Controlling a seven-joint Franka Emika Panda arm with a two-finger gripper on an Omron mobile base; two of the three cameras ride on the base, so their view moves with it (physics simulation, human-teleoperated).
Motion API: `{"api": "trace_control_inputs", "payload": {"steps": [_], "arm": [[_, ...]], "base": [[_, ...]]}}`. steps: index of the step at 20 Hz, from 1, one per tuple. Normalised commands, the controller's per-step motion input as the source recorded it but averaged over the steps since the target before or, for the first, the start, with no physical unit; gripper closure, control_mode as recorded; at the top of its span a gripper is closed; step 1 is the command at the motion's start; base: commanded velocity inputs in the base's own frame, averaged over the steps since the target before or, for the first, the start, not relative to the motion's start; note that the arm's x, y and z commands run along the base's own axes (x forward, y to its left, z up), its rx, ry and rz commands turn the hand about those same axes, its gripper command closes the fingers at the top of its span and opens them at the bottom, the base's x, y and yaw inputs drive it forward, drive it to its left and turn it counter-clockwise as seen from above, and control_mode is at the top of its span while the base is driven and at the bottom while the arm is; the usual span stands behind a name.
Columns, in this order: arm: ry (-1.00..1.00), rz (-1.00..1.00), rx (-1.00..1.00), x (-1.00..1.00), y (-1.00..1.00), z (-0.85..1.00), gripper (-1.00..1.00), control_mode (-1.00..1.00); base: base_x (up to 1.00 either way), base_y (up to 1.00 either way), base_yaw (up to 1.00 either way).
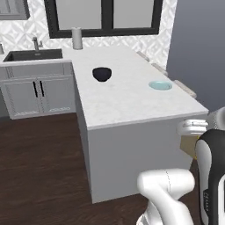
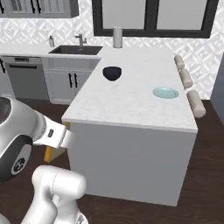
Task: Start the toaster. Once the lever pops up, take the bread to the plate on the dining counter.
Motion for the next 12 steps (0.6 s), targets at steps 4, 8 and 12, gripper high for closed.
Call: {"api": "trace_control_inputs", "payload": {"steps": [4,8,12], "arm": [[0.0,0.0,0.0,0.0,0.0,0.0,1.0,1.0],[0.0,0.0,0.0,0.0,0.0,0.0,1.0,1.0],[0.0,0.0,0.0,0.0,0.0,0.0,1.0,1.0]], "base": [[0.23,-1.0,0.25],[0.27,-1.0,0.28],[0.35,-1.0,0.3]]}}
